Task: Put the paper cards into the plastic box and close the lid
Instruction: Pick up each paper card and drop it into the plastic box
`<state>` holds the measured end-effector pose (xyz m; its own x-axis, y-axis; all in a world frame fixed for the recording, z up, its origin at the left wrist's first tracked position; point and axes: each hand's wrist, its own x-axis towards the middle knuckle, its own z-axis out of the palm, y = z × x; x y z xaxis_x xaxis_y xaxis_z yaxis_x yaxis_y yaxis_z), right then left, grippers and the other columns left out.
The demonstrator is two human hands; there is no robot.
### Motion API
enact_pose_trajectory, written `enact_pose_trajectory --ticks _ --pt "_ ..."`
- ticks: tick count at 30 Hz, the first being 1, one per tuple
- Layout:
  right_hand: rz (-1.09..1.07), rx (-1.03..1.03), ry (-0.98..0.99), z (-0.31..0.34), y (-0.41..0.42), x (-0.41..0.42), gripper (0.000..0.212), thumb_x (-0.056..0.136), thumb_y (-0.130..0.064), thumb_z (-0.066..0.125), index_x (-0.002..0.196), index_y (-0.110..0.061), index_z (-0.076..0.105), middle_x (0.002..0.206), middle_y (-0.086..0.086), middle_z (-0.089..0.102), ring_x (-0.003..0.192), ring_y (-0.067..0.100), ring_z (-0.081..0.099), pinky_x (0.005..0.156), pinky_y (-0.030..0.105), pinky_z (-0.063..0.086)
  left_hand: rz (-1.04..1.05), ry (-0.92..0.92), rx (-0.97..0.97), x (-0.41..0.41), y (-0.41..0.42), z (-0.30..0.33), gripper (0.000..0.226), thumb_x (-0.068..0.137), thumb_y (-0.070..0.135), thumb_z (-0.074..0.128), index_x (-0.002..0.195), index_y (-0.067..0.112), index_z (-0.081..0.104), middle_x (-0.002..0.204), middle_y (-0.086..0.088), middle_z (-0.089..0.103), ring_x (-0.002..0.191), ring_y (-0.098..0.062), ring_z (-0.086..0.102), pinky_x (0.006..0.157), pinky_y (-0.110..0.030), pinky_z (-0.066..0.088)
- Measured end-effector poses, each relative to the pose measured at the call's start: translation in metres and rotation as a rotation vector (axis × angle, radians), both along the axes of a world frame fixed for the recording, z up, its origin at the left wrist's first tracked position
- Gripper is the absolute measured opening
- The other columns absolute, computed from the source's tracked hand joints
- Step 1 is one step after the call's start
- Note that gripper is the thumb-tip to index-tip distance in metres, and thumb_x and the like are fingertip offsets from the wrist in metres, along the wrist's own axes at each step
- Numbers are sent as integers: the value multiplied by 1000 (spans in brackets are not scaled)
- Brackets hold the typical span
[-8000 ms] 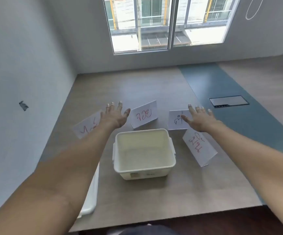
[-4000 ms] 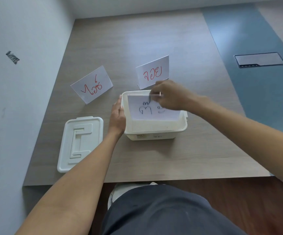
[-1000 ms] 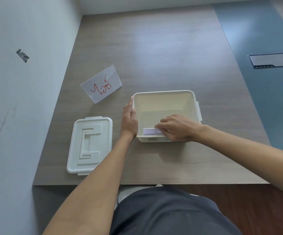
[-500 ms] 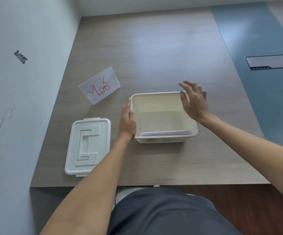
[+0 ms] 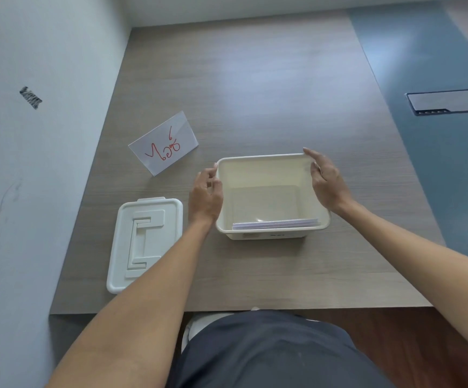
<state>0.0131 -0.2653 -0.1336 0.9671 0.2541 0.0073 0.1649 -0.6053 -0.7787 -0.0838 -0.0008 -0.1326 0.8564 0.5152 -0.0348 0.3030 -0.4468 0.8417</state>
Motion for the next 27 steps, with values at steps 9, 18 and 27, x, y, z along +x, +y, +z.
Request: enact_pose_trajectory --ticks 9,18,27 --pt "-31 10 93 4 2 -5 45 104 -17 32 146 -32 42 130 9 61 99 18 55 80 25 36 -74 62 368 49 95 18 27 92 11 48 110 7 68 119 -15 55 107 -29 60 94 -36 46" --pt "-46 -14 136 4 4 -4 46 105 -20 31 146 -40 39 91 5 61 66 12 54 64 31 38 27 341 635 85 186 33 49 88 13 53 137 10 48 142 -16 38 128 -35 43 108 -43 29" --pt "-40 -38 151 3 3 -3 48 105 -20 30 147 -43 36 132 10 61 72 5 54 75 27 37 -101 372 640 84 211 11 36 96 12 49 132 5 55 130 -24 53 118 -44 52 99 -47 43"
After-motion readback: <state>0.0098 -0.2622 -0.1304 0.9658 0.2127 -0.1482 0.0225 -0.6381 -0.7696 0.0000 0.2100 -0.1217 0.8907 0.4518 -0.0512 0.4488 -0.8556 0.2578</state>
